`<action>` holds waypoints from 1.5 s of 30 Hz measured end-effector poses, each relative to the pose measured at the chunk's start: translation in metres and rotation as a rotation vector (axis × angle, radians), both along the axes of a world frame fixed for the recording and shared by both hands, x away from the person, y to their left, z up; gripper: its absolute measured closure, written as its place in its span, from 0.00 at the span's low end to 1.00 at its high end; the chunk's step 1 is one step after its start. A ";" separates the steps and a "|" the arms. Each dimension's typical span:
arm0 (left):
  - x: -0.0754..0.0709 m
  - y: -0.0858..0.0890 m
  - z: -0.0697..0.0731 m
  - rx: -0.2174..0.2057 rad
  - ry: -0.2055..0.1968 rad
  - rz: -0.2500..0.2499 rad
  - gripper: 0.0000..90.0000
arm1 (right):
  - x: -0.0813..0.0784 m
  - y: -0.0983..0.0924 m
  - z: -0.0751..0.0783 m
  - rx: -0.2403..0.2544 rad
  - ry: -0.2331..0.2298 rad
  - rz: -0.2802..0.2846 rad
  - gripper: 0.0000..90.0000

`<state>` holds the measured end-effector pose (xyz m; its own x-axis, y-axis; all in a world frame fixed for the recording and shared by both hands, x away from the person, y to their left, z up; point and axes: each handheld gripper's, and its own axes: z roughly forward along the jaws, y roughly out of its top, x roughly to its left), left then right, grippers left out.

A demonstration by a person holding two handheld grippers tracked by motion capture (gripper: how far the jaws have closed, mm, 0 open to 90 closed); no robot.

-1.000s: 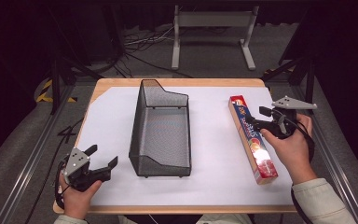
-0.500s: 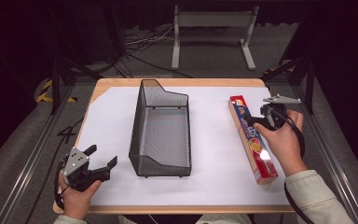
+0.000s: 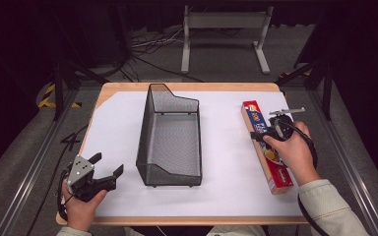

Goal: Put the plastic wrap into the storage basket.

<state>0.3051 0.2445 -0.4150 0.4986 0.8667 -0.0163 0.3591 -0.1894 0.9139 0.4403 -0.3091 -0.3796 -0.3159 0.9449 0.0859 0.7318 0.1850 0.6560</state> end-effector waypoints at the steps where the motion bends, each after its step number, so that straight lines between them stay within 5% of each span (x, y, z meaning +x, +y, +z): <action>1: 0.000 0.000 0.000 0.001 0.000 -0.001 0.17 | 0.000 0.000 0.000 0.004 -0.007 -0.007 0.24; 11: 0.000 0.000 0.000 0.002 0.000 0.000 0.17 | -0.002 0.004 -0.007 -0.076 0.022 -0.073 0.16; 20: 0.000 -0.001 0.000 0.003 0.001 0.001 0.17 | 0.002 0.002 -0.025 -0.095 0.139 -0.078 0.14; 23: 0.000 0.000 0.000 0.004 0.005 0.001 0.17 | 0.002 0.002 -0.029 -0.116 0.205 -0.069 0.19; 28: 0.000 0.000 0.000 0.003 0.004 -0.001 0.17 | 0.002 0.004 -0.032 -0.120 0.236 -0.077 0.26; 40: 0.000 0.000 -0.001 0.005 0.006 0.001 0.17 | -0.002 0.012 -0.028 -0.168 0.250 -0.203 0.44; 45: 0.001 0.001 -0.001 0.002 0.009 0.003 0.17 | -0.001 0.011 -0.024 -0.112 0.272 -0.228 0.44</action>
<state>0.3058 0.2451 -0.4164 0.4956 0.8683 -0.0192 0.3675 -0.1897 0.9105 0.4391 -0.2978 -0.4037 -0.0762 0.9966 0.0301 0.9072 0.0568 0.4169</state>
